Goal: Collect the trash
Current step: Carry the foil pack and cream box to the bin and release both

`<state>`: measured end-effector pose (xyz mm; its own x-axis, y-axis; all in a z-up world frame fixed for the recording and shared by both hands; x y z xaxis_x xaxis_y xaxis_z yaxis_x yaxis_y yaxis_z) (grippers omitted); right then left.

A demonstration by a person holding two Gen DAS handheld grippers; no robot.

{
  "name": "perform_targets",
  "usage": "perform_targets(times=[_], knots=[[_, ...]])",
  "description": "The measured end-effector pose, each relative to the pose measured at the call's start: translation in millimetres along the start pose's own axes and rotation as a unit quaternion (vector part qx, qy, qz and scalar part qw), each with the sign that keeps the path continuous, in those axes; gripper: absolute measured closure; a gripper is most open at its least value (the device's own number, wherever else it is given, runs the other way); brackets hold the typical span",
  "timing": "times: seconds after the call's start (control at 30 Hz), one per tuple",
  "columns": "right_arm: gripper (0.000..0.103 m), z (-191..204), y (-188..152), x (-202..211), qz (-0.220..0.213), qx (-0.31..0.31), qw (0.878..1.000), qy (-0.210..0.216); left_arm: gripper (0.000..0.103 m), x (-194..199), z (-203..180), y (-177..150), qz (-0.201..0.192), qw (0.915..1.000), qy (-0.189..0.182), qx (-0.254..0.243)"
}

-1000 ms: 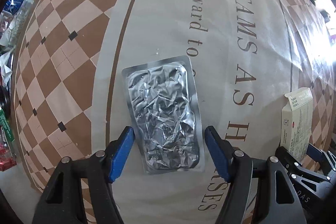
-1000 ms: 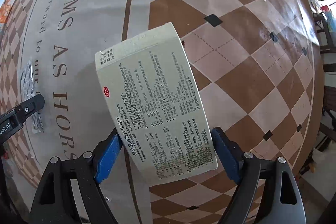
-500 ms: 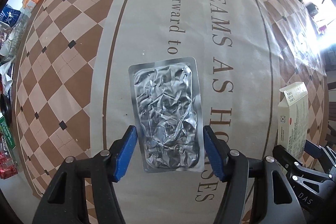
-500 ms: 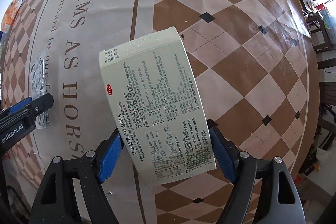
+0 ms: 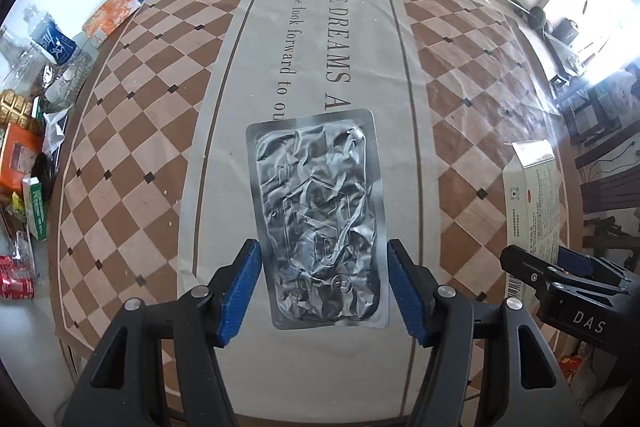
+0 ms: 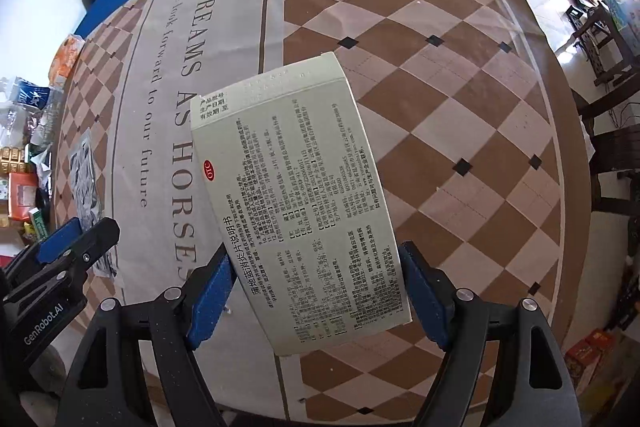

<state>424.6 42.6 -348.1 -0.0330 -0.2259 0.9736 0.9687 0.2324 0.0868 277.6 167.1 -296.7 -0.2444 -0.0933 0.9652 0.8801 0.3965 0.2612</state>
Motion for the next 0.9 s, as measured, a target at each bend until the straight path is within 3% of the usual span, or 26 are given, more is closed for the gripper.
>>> perform_targets(times=[0.13,0.3,0.5,0.7,0.9], knots=[[0.021,-23.8,-37.8,25.3,-0.009,0.008,0.999,0.032,0.043,15.9,-13.6,-37.2,-0.022,0.9995,0.0,0.024],[0.021,-64.4,-91.0,50.6,0.001,0.037,0.997,0.074,0.043,36.3,-42.8,-99.8,-0.036,0.9951,-0.022,0.089],[0.022,-124.9,-169.9,52.9,0.039,0.062,0.993,0.091,0.043,34.2,-81.4,-192.3,0.001,0.9902,-0.048,0.131],[0.021,-184.9,-252.8,6.3,0.113,0.067,0.988,0.076,0.043,-26.7,-100.1,-271.8,0.074,0.9813,-0.076,0.161],[0.022,-234.9,-313.8,-106.7,0.173,0.058,0.983,0.018,0.043,-151.8,-110.1,-315.9,0.141,0.9697,-0.108,0.168]])
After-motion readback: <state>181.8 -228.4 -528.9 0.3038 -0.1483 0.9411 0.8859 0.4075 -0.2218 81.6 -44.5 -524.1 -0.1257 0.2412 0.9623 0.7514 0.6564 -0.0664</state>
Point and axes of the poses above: each gripper's, at about its wrist camera, not at the fingertips, and x roughly against the way its jaws point, z to its left, y to its top, the point moved 5 cm from there along -x, roughly the way its jaws point, and after that the axes turned 9 degrees about -x, right-handed, at the moved point
